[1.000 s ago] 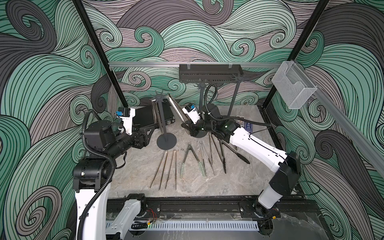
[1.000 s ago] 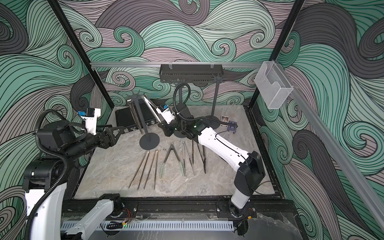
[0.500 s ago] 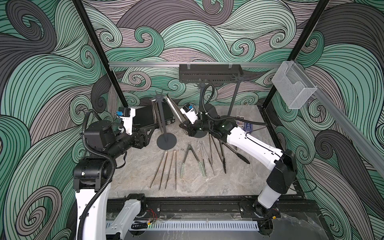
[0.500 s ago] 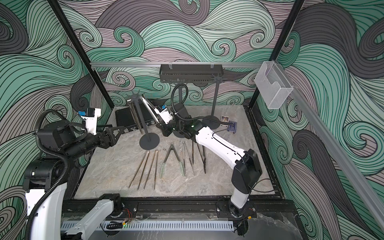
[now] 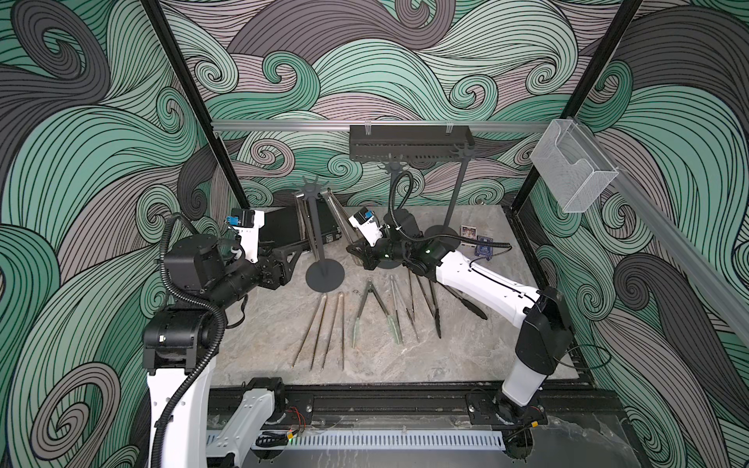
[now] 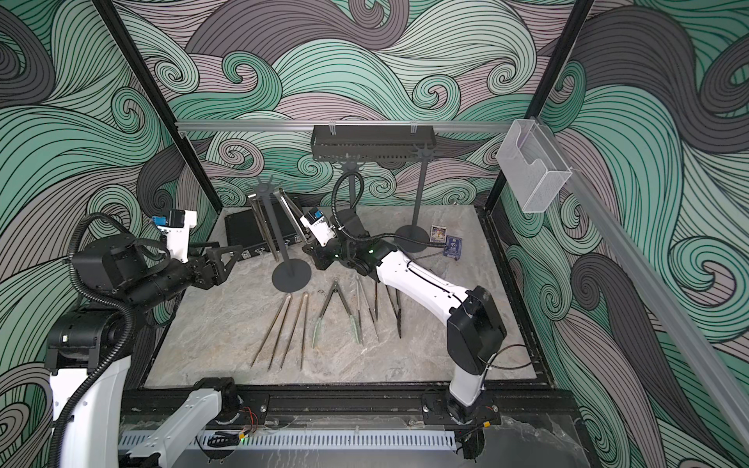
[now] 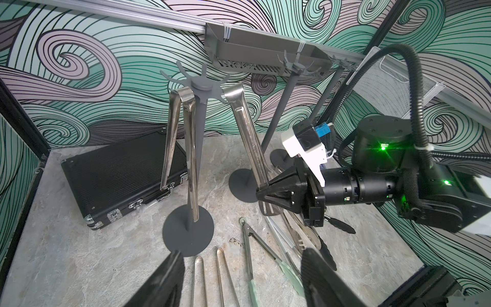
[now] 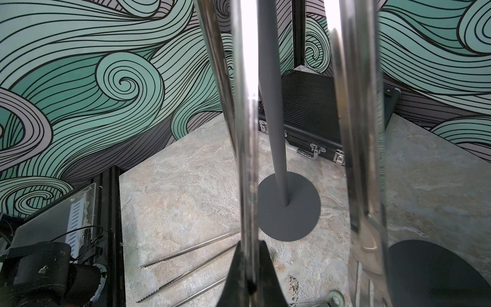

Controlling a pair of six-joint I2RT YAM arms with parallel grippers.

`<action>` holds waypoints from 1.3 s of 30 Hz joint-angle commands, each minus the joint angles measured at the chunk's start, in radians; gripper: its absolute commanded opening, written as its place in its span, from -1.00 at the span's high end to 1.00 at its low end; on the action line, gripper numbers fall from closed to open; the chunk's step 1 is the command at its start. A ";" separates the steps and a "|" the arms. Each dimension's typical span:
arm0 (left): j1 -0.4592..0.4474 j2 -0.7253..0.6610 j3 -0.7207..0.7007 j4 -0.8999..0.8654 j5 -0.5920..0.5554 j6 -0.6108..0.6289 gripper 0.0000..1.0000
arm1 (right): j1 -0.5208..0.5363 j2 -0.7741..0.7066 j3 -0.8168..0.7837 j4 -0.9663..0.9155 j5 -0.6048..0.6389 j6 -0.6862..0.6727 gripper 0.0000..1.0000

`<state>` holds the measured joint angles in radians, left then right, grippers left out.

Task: Hang food tongs on kitchen utensil racks
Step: Hang the food tongs on the rack.

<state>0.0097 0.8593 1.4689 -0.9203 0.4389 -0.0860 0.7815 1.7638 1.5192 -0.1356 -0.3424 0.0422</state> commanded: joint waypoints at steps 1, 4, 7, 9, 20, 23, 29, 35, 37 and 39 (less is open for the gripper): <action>-0.007 -0.006 -0.004 0.016 0.018 0.009 -0.40 | -0.001 0.033 -0.002 -0.013 0.010 0.033 0.93; -0.007 -0.005 -0.005 0.015 0.017 0.011 -0.40 | 0.000 0.050 0.012 -0.015 0.011 0.036 0.87; -0.007 -0.008 -0.005 0.015 0.018 0.011 -0.40 | -0.001 0.066 0.022 -0.013 0.011 0.042 0.83; -0.007 -0.006 -0.007 0.014 0.017 0.012 -0.40 | -0.001 0.074 0.028 -0.012 0.011 0.042 0.82; -0.006 -0.008 -0.016 0.018 0.013 0.021 -0.40 | -0.001 0.110 0.063 -0.011 0.009 0.050 0.71; -0.007 -0.010 -0.016 0.017 0.009 0.023 -0.40 | -0.001 0.121 0.077 -0.006 -0.001 0.056 0.68; -0.007 -0.012 -0.014 0.015 0.004 0.026 -0.40 | -0.001 0.135 0.112 -0.009 -0.015 0.064 0.64; -0.007 -0.010 -0.013 0.014 0.001 0.029 -0.40 | 0.000 0.137 0.137 -0.019 -0.027 0.068 0.51; -0.007 -0.010 -0.012 0.012 -0.001 0.028 -0.40 | -0.001 0.132 0.135 -0.019 -0.029 0.070 0.47; -0.007 -0.009 -0.013 0.008 -0.005 0.026 -0.40 | 0.000 0.123 0.132 -0.022 -0.029 0.072 0.44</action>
<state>0.0097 0.8593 1.4525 -0.9195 0.4381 -0.0708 0.7834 1.9015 1.6367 -0.1459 -0.3538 0.1089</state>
